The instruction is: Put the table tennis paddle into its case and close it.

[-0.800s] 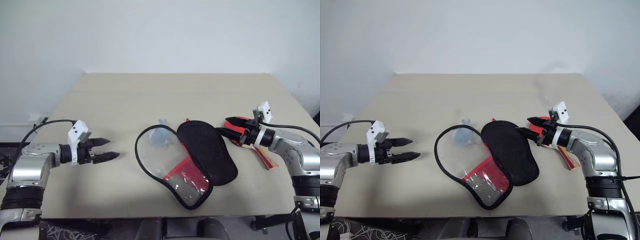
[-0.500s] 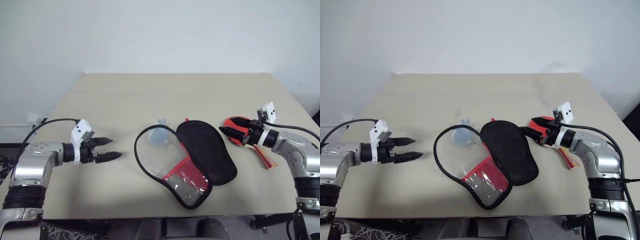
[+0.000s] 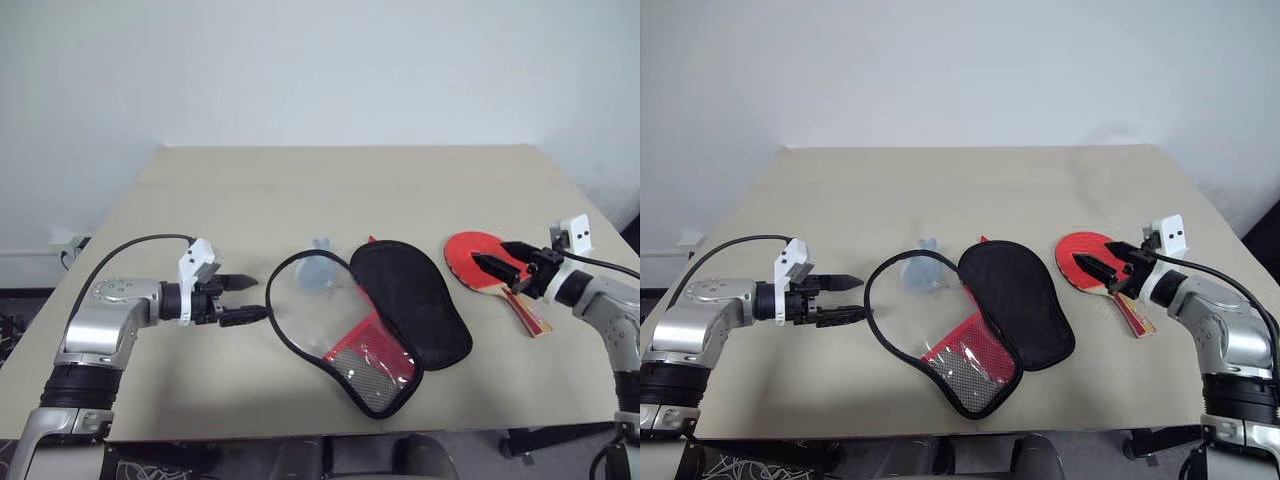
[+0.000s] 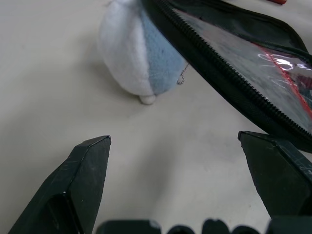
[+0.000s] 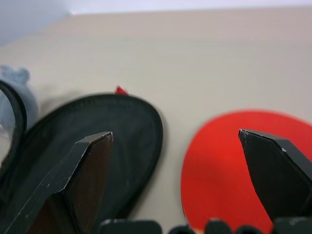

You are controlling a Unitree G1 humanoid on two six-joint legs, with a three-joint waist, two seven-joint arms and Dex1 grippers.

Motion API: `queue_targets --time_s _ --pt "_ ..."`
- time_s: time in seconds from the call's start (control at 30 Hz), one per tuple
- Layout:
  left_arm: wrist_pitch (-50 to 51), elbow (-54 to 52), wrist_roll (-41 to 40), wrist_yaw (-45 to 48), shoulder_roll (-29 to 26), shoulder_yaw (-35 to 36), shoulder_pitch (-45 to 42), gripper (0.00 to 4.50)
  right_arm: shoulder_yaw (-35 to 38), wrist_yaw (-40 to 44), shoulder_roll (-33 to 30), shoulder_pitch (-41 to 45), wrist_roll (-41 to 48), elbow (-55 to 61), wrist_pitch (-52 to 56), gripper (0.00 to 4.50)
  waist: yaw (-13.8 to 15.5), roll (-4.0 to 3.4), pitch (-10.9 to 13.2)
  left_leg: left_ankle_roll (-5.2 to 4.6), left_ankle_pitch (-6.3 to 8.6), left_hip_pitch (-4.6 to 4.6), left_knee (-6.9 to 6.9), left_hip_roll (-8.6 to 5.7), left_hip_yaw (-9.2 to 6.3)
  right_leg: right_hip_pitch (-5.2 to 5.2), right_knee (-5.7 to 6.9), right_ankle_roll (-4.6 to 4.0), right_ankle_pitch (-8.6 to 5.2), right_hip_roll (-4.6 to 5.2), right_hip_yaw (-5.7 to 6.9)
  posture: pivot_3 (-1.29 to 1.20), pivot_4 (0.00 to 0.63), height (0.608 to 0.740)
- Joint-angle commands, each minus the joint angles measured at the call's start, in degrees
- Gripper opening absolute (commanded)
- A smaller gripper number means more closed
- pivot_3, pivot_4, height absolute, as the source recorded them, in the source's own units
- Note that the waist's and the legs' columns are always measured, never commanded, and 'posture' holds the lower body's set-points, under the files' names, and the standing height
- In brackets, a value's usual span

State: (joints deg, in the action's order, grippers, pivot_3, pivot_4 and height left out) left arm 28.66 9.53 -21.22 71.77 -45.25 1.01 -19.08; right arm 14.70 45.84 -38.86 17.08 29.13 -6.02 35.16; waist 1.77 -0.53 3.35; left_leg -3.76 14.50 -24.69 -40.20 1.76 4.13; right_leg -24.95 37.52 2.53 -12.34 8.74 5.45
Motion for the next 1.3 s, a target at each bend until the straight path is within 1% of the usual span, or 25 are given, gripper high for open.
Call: queue_targets --time_s 0.03,0.1,0.2,0.4,0.5,0.63,0.9,1.13,1.3 --pt "-0.7 0.0 -0.4 -0.5 -0.3 1.1 -1.1 4.50 2.0 0.0 -2.3 0.2 0.4 1.4 1.0 4.47 0.0 0.02 0.0 0.00 0.00 0.00 0.00 -0.01 -0.01 -0.02 0.00 0.00 0.00 0.00 0.00 0.00 0.000 0.688" --pt "-0.7 -0.4 -0.6 -0.4 -0.3 1.0 -0.8 4.50 1.9 0.2 -3.1 0.2 0.2 1.1 1.3 4.47 0.0 0.05 0.0 0.00 0.00 0.01 -0.02 -0.01 -0.01 -0.03 0.00 0.00 0.00 0.00 0.02 0.00 0.000 0.688" --pt "-0.6 -0.7 -0.6 -0.9 -0.1 1.0 -0.4 4.50 0.3 -1.0 -4.6 1.0 -3.1 -2.3 -0.1 4.47 0.0 0.06 0.0 0.00 0.00 0.01 -0.04 0.04 -0.03 -0.03 -0.01 -0.01 0.00 0.03 -0.01 0.00 0.000 0.688" --pt "-0.1 -1.7 -0.9 -1.0 -0.8 1.4 0.9 4.50 -3.1 -0.2 -7.7 4.0 -5.0 -7.4 6.6 4.47 0.0 0.08 0.0 -0.01 0.00 0.00 -0.06 0.11 -0.02 -0.04 -0.01 -0.01 0.00 0.06 -0.01 0.00 0.000 0.688" --pt "-0.5 -0.5 -0.4 -0.8 -1.0 1.2 0.4 4.50 -5.5 0.3 -9.0 7.3 -6.2 -11.0 11.0 4.47 -0.2 0.07 0.0 -0.01 0.00 0.00 -0.06 0.05 -0.02 -0.08 0.02 -0.03 0.01 0.05 -0.02 0.00 0.000 0.688" --pt "-0.8 -0.1 -0.2 -0.8 -0.8 1.0 0.0 4.50 -8.8 1.0 -10.1 10.0 -8.6 -13.7 13.4 4.47 -0.6 0.11 0.0 -0.01 0.00 0.00 -0.06 0.03 -0.02 -0.11 0.02 -0.06 0.03 0.05 -0.01 0.00 0.000 0.688" --pt "-1.0 -0.1 -0.1 -1.2 -0.4 0.7 -0.2 4.50 -13.5 4.5 -12.4 10.1 -11.0 -15.3 16.9 4.47 -1.3 0.12 0.0 -0.02 0.00 -0.01 -0.06 0.01 -0.02 -0.07 0.03 -0.04 0.04 0.06 0.00 0.00 0.000 0.688" --pt "-1.0 -0.1 0.2 -1.1 -0.4 0.2 -0.4 4.50 -15.4 3.9 -10.0 11.6 -13.4 -18.9 14.6 4.47 -1.4 0.15 0.0 -0.02 -0.01 0.00 -0.09 -0.06 -0.02 -0.09 0.03 -0.04 0.04 0.05 -0.01 0.00 0.000 0.688" --pt "-0.8 -0.7 0.1 -1.1 -0.8 0.3 -0.1 4.50 -17.0 4.3 -8.7 13.5 -15.6 -21.6 12.4 4.47 -1.9 0.22 0.0 -0.02 -0.01 0.02 -0.22 0.00 0.02 -0.08 0.03 -0.08 0.06 0.06 0.00 0.00 0.000 0.688"
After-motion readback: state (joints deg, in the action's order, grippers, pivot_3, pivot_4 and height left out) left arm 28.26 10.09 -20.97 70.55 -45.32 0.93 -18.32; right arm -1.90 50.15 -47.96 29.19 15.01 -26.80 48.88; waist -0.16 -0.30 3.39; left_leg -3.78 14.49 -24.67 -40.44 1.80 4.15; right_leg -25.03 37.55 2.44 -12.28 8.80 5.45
